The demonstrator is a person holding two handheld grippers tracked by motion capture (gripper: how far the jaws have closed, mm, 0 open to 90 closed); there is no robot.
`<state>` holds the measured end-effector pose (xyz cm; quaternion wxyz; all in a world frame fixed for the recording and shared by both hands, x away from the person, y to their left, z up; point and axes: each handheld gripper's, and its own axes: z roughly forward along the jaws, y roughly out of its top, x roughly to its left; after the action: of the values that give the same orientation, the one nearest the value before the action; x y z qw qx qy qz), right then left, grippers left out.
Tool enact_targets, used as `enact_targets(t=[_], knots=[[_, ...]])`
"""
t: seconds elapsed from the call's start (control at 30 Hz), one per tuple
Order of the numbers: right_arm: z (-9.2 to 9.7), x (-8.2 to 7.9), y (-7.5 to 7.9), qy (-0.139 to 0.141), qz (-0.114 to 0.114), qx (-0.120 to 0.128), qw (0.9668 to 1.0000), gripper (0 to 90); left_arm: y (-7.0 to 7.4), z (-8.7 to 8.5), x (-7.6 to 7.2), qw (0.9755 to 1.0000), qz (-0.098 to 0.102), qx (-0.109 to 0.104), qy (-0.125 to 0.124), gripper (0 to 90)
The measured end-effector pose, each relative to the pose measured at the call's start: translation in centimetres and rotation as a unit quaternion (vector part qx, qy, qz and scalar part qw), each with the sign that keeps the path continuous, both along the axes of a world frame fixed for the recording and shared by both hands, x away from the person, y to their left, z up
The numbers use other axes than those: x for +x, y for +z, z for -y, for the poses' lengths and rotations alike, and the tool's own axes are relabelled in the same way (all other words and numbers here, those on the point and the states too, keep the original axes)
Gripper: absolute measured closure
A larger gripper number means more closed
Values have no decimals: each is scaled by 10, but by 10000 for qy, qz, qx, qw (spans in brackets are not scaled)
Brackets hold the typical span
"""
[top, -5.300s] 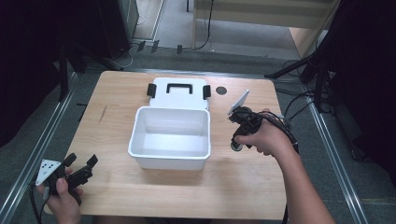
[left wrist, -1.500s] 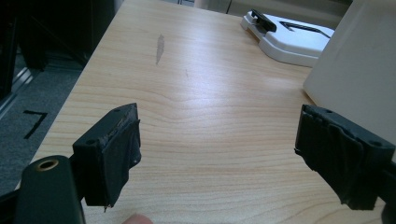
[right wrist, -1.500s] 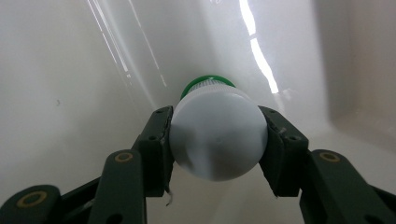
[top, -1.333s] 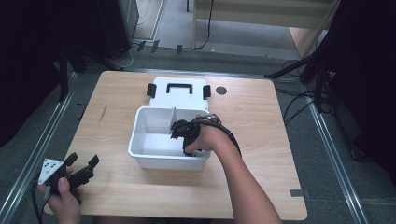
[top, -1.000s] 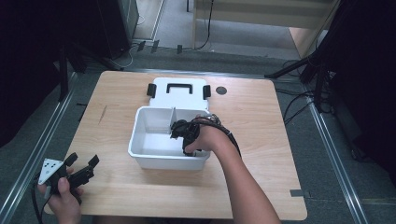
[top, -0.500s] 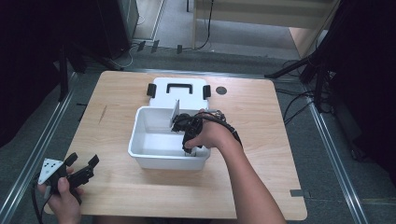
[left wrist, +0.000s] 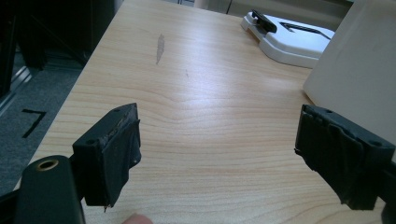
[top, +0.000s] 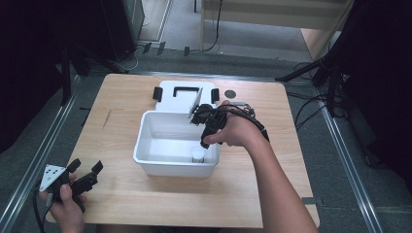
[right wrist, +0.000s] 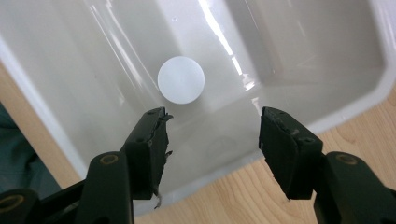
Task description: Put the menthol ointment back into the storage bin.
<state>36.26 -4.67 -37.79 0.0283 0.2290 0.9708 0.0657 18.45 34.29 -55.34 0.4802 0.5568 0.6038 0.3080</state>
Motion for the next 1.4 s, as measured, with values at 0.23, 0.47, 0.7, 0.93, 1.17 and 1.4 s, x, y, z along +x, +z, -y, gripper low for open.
enact_targets(t=[0.23, 0.47, 0.7, 0.93, 1.17, 1.4], knots=[[28, -2, 13, -187, 94, 59, 9998, 427, 0, 0, 0, 10000, 3, 16, 0, 148], [56, -6, 15, -365, 141, -2, 9992, 419, 0, 1, 0, 10000, 4, 29, 6, 148], [83, -10, 2, -515, 110, 45, 9986, 408, 0, 1, 0, 10000, 6, 40, -1, 147], [107, -15, -20, -772, 81, 187, 9968, 381, 0, 1, 0, 10000, 4, 44, -2, 147], [133, -25, -45, -1122, 358, 544, 9916, 301, 0, 1, -1, 10000, 6, 54, -2, 147], [163, -40, -67, -1569, 1050, 1046, 9764, 197, 0, 1, -1, 10000, 16, 57, 0, 147]])
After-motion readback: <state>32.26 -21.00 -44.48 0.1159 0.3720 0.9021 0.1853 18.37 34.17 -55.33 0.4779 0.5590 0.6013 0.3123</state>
